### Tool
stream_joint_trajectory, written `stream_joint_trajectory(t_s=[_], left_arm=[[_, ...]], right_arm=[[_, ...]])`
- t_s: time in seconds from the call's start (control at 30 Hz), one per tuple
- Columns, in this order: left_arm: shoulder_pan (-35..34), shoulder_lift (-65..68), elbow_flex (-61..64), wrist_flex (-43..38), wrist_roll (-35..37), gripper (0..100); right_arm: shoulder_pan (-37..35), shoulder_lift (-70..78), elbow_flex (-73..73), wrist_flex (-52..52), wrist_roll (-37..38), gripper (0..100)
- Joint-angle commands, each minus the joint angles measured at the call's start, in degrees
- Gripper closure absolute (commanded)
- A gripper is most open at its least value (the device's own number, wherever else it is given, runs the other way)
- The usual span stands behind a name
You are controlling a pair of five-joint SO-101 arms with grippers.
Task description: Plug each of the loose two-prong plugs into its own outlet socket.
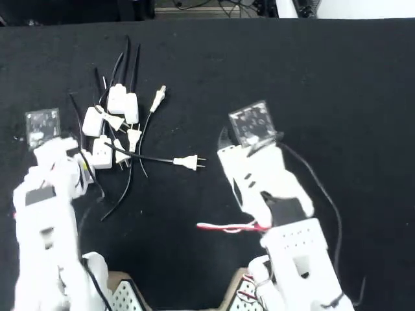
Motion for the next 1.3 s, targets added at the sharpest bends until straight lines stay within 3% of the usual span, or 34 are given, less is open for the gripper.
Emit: stream_joint_trajectory(t_s=[0.0, 0.13, 0.33, 0.6, 0.77, 1.03, 1.13, 1.27], left_arm=[[0.7, 21.5, -11.8, -0.8, 0.6, 80], [0.7, 28.7, -16.0, -0.8, 1.0, 80], [2.2, 29.5, -17.0, -0.9, 4.7, 80], [16.4, 29.9, -16.6, -1.1, 4.7, 80], [24.9, 29.5, -18.3, -1.4, 4.6, 80], [33.6, 29.5, -23.3, -1.1, 4.6, 80], [33.8, 29.0, -22.9, -0.7, 4.6, 80], [29.9, 24.6, -25.5, 7.0, 4.6, 80]], right_arm=[[-0.9, 6.1, 1.5, -9.2, 0.0, 85.8], [-0.9, 13.1, 1.9, -15.6, 0.1, 85.8], [-1.0, 21.7, -0.8, -18.7, 0.2, 85.8], [-0.8, 28.0, -3.4, -19.0, 0.2, 85.8], [2.9, 28.3, -4.0, -19.1, -0.3, 85.8], [4.9, 28.7, -4.4, -19.1, -0.3, 85.8], [5.0, 28.7, -4.4, -19.1, -0.3, 85.8], [5.0, 28.7, -4.4, -19.1, -0.3, 85.8]])
